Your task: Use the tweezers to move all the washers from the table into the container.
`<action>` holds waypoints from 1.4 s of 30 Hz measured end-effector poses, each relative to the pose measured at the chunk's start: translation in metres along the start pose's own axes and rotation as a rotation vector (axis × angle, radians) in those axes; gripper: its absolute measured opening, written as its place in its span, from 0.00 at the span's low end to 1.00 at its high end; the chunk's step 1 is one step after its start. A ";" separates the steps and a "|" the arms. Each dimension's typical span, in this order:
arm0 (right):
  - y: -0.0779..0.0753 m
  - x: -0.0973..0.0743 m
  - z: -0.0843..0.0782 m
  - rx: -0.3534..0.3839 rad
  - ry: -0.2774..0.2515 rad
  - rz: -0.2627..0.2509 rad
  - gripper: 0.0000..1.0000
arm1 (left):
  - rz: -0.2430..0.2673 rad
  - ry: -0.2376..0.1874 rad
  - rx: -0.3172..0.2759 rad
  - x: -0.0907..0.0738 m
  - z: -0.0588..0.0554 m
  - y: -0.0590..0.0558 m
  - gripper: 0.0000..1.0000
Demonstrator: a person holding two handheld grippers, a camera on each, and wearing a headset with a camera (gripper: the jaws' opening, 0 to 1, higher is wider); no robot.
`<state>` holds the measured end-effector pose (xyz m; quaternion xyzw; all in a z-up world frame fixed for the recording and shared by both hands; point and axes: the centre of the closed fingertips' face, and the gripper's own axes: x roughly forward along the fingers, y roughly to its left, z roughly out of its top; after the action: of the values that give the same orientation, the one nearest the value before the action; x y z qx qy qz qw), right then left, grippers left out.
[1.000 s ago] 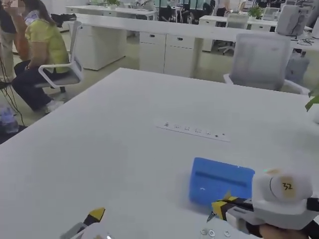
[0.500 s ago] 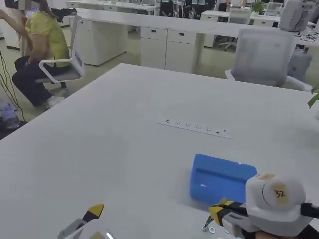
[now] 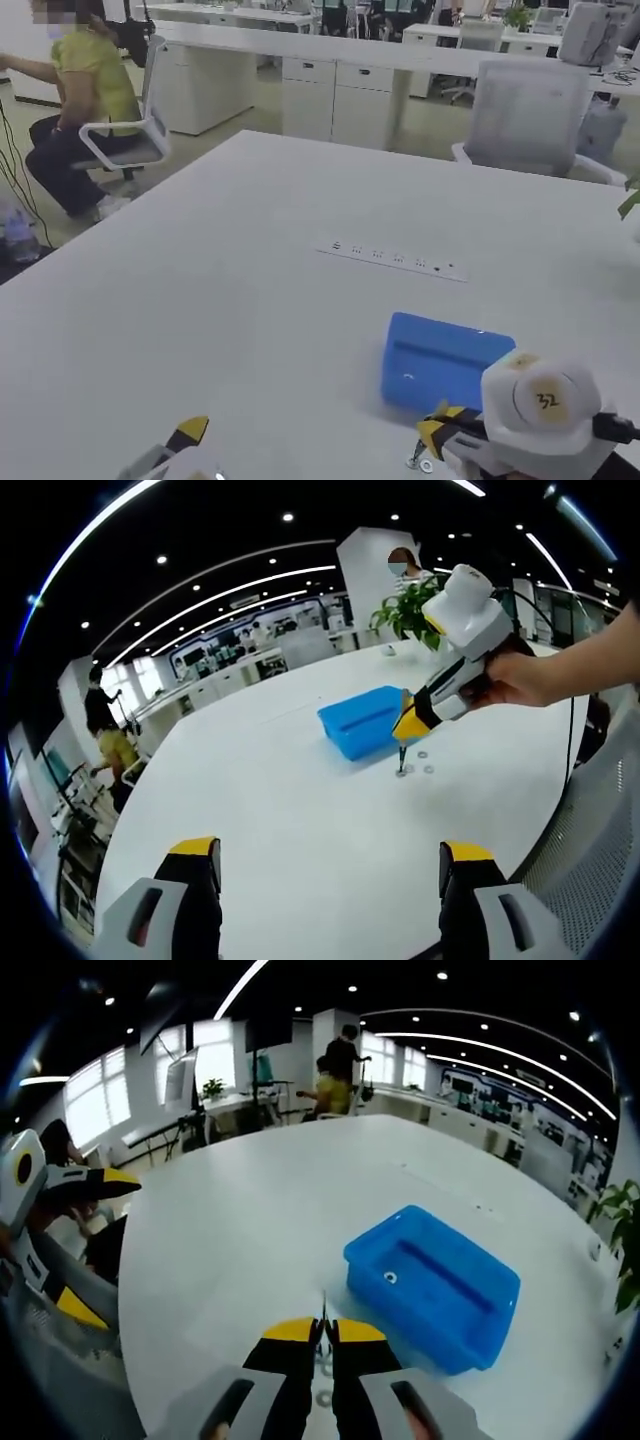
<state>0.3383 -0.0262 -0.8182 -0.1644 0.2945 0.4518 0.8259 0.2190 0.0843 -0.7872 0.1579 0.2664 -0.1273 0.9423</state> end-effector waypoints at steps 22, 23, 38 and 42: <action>-0.009 -0.004 0.004 0.147 -0.028 -0.018 0.00 | -0.002 0.015 0.011 0.001 -0.003 0.000 0.91; -0.009 -0.005 0.006 0.148 -0.032 -0.017 0.00 | -0.001 0.016 0.012 0.001 -0.003 0.000 0.91; -0.017 -0.018 0.039 0.106 -0.093 -0.029 0.00 | 0.006 0.007 0.009 0.000 -0.002 0.001 0.91; -0.023 -0.019 0.050 0.097 -0.113 -0.038 0.01 | 0.004 0.006 0.008 0.000 -0.002 0.001 0.91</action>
<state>0.3661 -0.0241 -0.7673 -0.1040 0.2656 0.4300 0.8566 0.2183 0.0859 -0.7888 0.1625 0.2685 -0.1258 0.9411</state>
